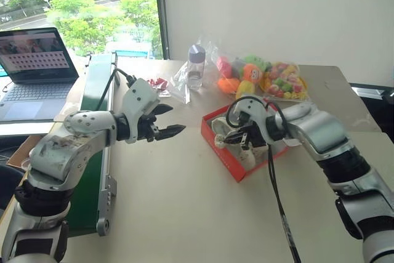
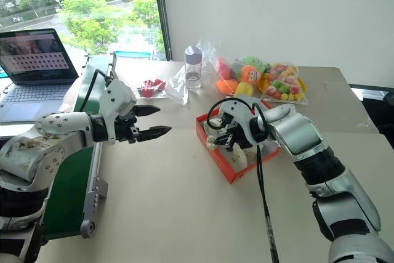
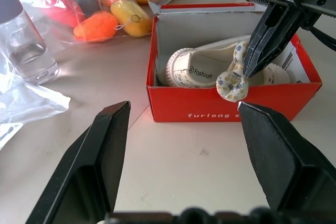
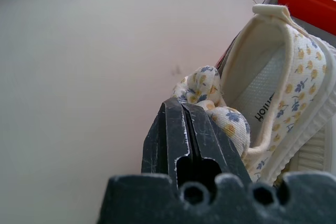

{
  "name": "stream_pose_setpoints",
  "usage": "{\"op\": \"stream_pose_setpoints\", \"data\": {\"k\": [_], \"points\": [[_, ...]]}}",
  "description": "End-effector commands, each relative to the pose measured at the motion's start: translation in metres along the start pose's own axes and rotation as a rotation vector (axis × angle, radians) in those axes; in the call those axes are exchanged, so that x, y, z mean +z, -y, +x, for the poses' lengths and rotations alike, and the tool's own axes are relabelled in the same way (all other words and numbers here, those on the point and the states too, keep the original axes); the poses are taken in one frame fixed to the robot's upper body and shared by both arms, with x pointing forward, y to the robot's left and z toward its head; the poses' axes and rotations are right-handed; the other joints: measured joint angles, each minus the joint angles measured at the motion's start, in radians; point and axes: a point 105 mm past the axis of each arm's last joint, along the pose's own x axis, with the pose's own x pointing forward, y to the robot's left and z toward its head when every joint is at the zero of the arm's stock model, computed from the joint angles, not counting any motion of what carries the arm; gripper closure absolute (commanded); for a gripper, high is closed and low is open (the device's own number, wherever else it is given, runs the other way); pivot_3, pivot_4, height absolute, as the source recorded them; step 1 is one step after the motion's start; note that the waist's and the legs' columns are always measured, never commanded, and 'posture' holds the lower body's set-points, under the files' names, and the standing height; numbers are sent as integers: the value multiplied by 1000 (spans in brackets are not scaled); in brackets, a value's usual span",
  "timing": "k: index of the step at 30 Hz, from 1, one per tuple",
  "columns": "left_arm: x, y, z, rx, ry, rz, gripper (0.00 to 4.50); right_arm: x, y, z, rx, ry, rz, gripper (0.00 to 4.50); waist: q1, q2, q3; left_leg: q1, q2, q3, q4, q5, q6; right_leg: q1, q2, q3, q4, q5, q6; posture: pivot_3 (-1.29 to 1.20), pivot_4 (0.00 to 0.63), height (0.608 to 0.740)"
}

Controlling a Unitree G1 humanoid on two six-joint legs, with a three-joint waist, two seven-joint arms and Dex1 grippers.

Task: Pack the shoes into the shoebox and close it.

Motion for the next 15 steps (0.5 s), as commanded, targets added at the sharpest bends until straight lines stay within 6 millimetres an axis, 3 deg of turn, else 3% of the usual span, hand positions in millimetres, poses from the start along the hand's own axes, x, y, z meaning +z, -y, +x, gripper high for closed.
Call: {"op": "stream_pose_setpoints", "data": {"k": [1, 11, 15], "points": [[11, -2, -4, 15, 30, 37, 1002, -2, 16, -1, -83, -17, -26, 4463, 0, 0, 0, 0, 0, 0, 0, 0, 0, 0, 0, 0, 1, 0, 0, 0, 150, 740], [10, 2, -6, 15, 27, 37, 1002, -31, 37, 14, -114, 19, 212, 4463, -3, 0, 0, 7, 0, 1, 1, 3, -3, 3, 0, 1, 5, -1, -5, 0, 150, 740], [11, 4, -7, 15, 26, 39, 1002, -40, 33, 25, -84, 14, 251, 4463, -3, 0, 0, 8, 0, 1, 1, 5, -4, 4, 0, 2, 5, 0, -7, 0, 150, 740]]}}
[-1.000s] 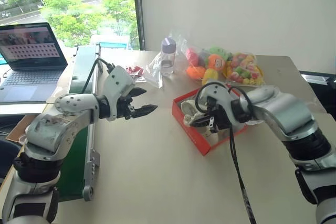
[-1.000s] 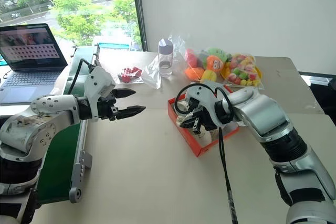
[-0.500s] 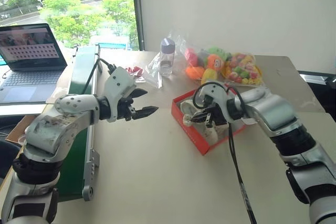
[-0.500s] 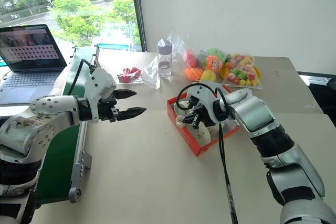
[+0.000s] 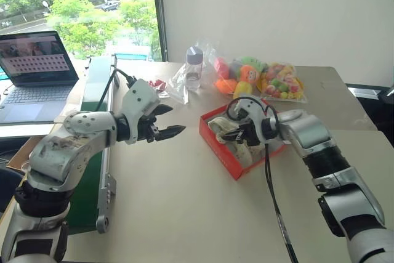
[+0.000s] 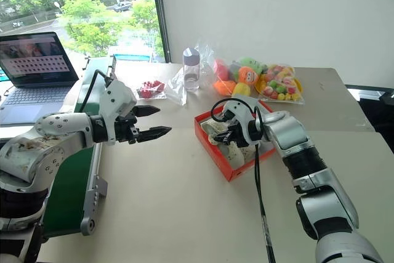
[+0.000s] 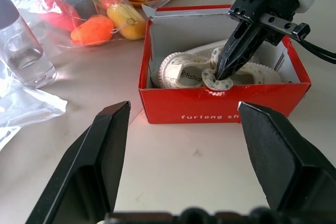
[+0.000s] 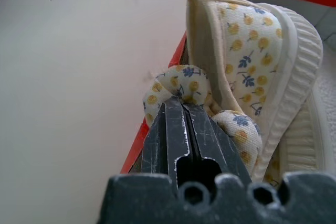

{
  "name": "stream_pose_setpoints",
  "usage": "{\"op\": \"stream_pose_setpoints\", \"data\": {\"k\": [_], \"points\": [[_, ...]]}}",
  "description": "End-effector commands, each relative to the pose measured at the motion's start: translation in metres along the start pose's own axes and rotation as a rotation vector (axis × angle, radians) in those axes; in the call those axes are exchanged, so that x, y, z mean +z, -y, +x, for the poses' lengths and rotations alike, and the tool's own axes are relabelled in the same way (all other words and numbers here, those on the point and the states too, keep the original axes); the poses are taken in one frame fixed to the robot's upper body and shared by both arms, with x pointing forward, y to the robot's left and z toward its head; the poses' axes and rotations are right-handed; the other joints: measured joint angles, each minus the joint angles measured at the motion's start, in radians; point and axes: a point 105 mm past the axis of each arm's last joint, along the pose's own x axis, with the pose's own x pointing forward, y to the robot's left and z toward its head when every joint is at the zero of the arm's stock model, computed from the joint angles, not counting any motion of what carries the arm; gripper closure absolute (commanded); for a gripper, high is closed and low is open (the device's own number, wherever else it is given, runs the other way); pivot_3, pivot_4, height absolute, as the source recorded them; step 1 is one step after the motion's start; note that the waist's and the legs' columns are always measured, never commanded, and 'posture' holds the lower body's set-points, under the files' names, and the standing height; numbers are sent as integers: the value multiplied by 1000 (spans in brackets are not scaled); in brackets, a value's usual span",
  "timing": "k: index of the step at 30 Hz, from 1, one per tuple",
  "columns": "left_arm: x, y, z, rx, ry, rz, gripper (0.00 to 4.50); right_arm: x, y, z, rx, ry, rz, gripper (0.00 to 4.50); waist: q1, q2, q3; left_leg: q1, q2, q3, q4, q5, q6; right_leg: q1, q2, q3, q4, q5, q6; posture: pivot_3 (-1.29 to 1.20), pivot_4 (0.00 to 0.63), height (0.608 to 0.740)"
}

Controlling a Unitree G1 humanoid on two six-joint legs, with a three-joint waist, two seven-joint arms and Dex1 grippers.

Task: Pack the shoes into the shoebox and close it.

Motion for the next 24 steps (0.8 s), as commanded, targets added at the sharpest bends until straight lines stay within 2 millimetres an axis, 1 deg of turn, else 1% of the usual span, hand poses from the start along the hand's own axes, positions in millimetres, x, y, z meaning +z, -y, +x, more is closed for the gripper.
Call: {"op": "stream_pose_setpoints", "data": {"k": [1, 3, 5, 7, 10, 12, 15, 16, 18, 20, 23, 24], "points": [[12, 1, -7, 14, 34, 39, 1002, -17, 4, 8, -13, -24, 85, 4463, 0, 0, 0, 0, 0, 0, 0, 0, 0, 0, 0, 0, 0, 0, 0, 0, 150, 740], [12, 1, -7, 16, 32, 40, 1002, -22, 5, 14, -7, -27, 114, 4463, -3, 0, 0, 0, 0, 0, 0, 1, 0, 0, 0, 0, 0, 0, 0, 0, 150, 740], [13, 0, -7, 19, 31, 40, 1002, -31, 5, 19, -16, -56, 104, 4463, -6, 0, 0, 0, 0, 0, 0, 1, 0, 0, 0, 0, 0, 1, -1, 0, 150, 740], [12, -1, -8, 22, 30, 39, 1002, -35, 2, 24, -14, -74, 85, 4463, -7, 0, 0, 0, 0, 0, 0, 1, 0, 0, 0, 0, 0, 1, -1, 0, 150, 740], [12, -2, -8, 25, 29, 39, 1002, -35, 0, 28, -24, -98, 38, 4463, -11, 0, 0, 0, 0, 0, 0, 1, 0, 0, 0, 0, 0, 1, -1, 0, 150, 740], [13, -3, -7, 25, 30, 39, 1002, -37, 0, 32, -66, -145, -53, 4463, -13, 0, 0, 0, 0, 0, 0, 1, 0, 0, 0, 0, 0, 1, -1, 0, 150, 740], [13, -2, -5, 20, 34, 40, 1002, -30, -6, 33, -74, -153, -128, 4463, -16, 0, 0, 0, 0, 0, 0, 0, -1, 0, 0, 0, 0, 1, -1, 0, 150, 740], [13, -2, -4, 17, 35, 39, 1002, -28, -8, 32, -69, -150, -140, 4463, -17, 0, 0, 0, 0, 0, 0, -1, -4, 0, 0, 0, 0, 1, -1, 0, 150, 740], [13, -2, -4, 16, 36, 40, 1002, -23, -10, 23, -66, -149, -173, 4463, -18, 0, 0, 0, 0, 0, 0, -1, -4, 0, 0, 0, 0, 1, -1, 0, 150, 740], [14, -3, -3, 16, 38, 41, 1002, -14, -12, 11, -60, -130, -183, 4463, -17, 0, 0, -1, 0, 0, 0, -1, -4, -1, 0, 0, 0, 1, -1, 0, 150, 740], [14, -3, -2, 14, 41, 43, 1002, 8, -17, -13, -46, -70, -184, 4463, -11, 0, 0, -3, 0, 0, -1, 1, 0, -3, 0, 0, -1, 1, 0, 0, 150, 740], [14, -3, -1, 11, 44, 45, 1002, 17, -19, -24, -39, -49, -185, 4463, -9, 1, 1, -4, 0, 0, -1, 1, 0, -3, 0, 0, -1, 1, 0, 0, 150, 740]]}}
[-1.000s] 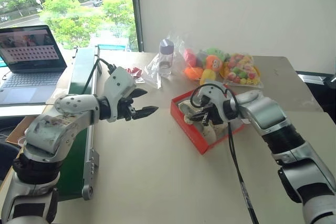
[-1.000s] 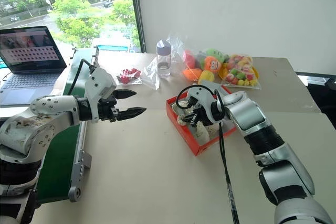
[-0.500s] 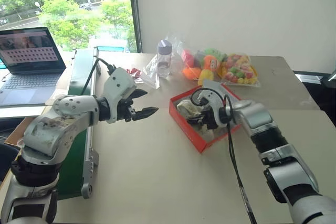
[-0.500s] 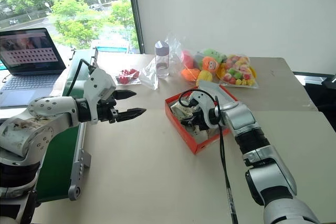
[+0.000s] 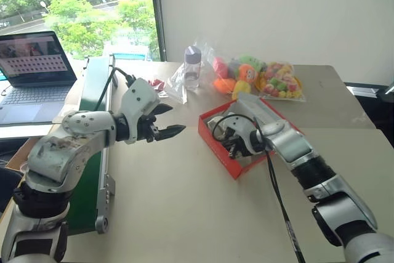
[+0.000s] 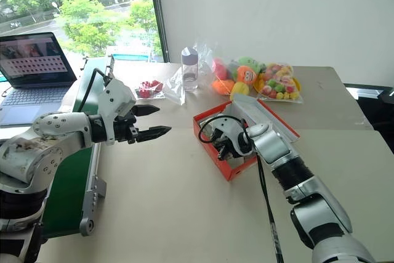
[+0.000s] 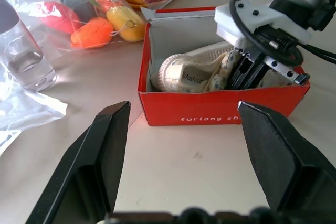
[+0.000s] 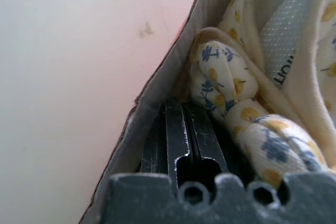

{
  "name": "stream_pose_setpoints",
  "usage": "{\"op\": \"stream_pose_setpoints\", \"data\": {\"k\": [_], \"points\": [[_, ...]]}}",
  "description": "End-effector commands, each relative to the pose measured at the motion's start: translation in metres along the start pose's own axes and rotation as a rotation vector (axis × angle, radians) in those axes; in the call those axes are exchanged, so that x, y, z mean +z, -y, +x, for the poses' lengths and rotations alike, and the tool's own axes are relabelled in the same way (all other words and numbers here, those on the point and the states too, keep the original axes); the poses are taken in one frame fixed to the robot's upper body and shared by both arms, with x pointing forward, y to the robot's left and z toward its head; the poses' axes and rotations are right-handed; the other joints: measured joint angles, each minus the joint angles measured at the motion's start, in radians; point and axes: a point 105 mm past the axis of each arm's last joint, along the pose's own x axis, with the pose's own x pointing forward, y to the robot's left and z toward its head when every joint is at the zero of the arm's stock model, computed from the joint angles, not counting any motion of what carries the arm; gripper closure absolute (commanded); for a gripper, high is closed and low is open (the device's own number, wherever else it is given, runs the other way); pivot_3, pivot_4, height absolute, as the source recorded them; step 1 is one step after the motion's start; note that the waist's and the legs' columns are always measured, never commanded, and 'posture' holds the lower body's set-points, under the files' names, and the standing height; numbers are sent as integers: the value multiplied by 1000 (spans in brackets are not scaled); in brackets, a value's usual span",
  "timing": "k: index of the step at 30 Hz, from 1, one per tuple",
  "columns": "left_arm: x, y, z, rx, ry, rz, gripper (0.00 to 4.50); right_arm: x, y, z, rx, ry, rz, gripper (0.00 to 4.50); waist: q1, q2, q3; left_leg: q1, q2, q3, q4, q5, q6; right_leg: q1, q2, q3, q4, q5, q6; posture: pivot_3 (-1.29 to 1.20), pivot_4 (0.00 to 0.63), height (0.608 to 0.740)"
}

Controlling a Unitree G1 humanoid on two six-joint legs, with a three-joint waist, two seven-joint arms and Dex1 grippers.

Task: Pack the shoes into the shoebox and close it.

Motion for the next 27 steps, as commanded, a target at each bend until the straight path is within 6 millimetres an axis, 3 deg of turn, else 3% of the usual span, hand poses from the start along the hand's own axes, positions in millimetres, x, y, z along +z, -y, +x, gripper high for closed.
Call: {"op": "stream_pose_setpoints", "data": {"k": [1, 6, 9, 12, 16, 20, 27], "points": [[12, 0, 1, -3, 40, 44, 1002, 33, 4, -49, -15, 111, -16, 4463, 4, 1, 1, -1, 0, 0, 0, 0, 0, -1, 0, 0, 0, 0, 0, 0, 150, 740], [12, -1, 3, -11, 46, 46, 1002, 37, -3, -87, 23, 148, -14, 4463, 12, 1, 1, -3, 0, 0, -2, 0, 1, -2, 0, -1, -3, 1, 2, 0, 150, 740], [12, 1, 5, -31, 46, 49, 1002, 34, 3, -110, 4, 181, 45, 4463, 15, 0, 2, -3, 0, -1, -2, 0, 1, -2, 0, -1, -3, 0, 0, 0, 150, 740], [12, 1, 7, -49, 44, 52, 1002, 35, 17, -116, -65, 233, 101, 4463, 13, 0, 2, -3, 0, 0, -2, -1, 1, -2, 0, -1, -4, -1, 0, 0, 150, 740], [13, 1, 11, -59, 50, 56, 1002, 57, 29, -109, -108, 348, 150, 4463, 10, 0, 2, -2, 0, 0, -2, 0, 1, -1, 0, -1, -4, -1, -1, 0, 150, 740], [15, 1, 12, -61, 54, 60, 1002, 79, 32, -83, -102, 390, 136, 4463, 6, 0, 3, -2, 1, 0, -2, 0, 1, -2, 1, 0, -2, 0, 1, 0, 150, 740], [13, 1, 4, -30, 46, 58, 1002, 81, 42, -37, -101, 325, 74, 4463, 3, 0, 3, -4, 0, 0, -3, -1, 2, -2, 0, -1, -3, 2, 4, 0, 150, 740]]}}
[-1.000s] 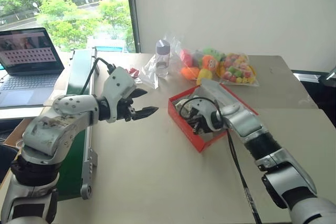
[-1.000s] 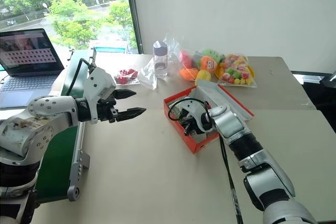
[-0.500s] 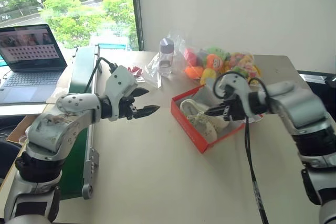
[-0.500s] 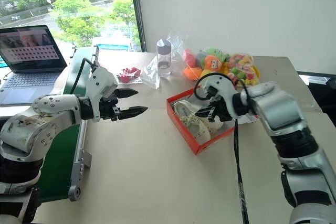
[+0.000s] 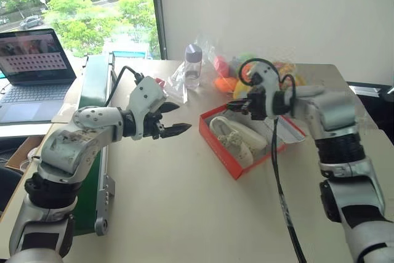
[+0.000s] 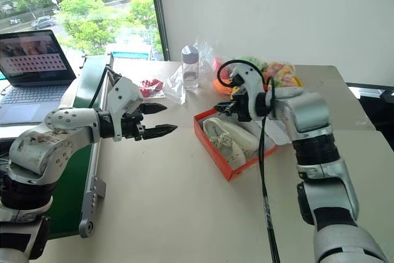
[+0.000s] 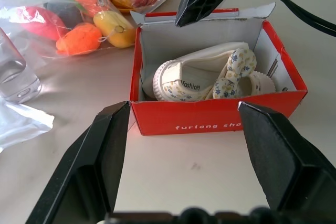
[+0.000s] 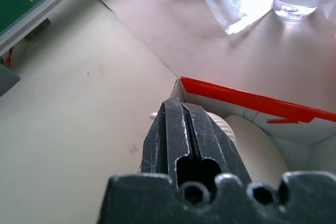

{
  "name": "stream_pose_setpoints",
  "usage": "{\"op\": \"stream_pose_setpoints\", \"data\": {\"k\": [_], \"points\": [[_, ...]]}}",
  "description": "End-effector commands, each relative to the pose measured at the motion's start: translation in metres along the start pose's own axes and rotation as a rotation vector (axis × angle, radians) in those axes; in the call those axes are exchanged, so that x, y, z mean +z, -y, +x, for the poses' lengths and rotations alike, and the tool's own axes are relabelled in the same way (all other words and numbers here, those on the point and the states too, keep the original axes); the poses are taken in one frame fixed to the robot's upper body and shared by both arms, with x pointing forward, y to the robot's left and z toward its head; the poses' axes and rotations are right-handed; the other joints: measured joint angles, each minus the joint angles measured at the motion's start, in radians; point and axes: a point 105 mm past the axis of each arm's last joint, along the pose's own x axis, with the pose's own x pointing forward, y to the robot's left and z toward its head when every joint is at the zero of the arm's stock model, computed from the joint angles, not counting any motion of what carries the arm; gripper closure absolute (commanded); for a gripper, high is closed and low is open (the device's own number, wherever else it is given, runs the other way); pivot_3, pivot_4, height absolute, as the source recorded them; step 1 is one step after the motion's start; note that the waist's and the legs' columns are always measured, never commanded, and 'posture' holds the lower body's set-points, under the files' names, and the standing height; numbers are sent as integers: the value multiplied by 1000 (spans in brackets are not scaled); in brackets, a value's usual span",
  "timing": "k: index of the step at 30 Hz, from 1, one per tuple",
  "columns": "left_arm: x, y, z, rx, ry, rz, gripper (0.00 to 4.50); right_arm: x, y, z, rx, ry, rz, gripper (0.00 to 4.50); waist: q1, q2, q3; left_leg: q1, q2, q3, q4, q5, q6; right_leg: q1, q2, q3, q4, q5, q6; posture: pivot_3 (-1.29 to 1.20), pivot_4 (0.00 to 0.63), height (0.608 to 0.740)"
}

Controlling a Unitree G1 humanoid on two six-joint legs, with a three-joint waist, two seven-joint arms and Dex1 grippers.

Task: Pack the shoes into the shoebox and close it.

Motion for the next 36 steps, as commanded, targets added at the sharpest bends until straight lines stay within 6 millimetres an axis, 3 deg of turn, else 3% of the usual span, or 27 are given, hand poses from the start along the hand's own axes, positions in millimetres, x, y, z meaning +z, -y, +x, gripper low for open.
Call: {"op": "stream_pose_setpoints", "data": {"k": [1, 10, 18, 26, 32, 36], "points": [[10, 0, -9, 27, 23, 40, 1002, 5, 10, 5, -27, 1, -71, 4463, 1, 0, 0, -1, 0, 0, 0, 0, 0, 0, 0, 0, -1, 0, 0, 0, 150, 740], [8, 0, -15, 61, 12, 30, 1002, -26, 31, 19, -66, -120, -114, 4463, -4, 0, 0, -2, 0, 0, 0, 0, 1, -1, 0, 0, -1, 1, 1, 0, 150, 740], [7, -1, -18, 79, 5, 23, 1002, -66, 6, 36, 77, -292, -186, 4463, -2, 0, 0, 3, 0, 0, 0, 0, 0, 2, 0, 0, 1, 0, 1, 0, 150, 740], [6, 1, -23, 88, -3, 22, 1002, -93, 0, 54, 86, -378, -222, 4463, -9, 0, -1, 7, 0, 0, -1, 0, 0, 4, 0, 0, 3, -2, 0, 0, 150, 740], [6, 1, -24, 85, -12, 26, 1002, -121, 12, 65, -5, -481, -314, 4463, -14, -1, -5, 14, 0, 0, 0, -1, -4, 9, 0, 1, 5, -4, -4, 0, 150, 740], [8, 0, -22, 77, -10, 30, 1002, -140, 21, 67, -82, -564, -439, 4463, -13, 0, -9, 28, 1, 0, -1, -6, -13, 24, 0, 0, 4, -6, -6, 0, 150, 740]]}}
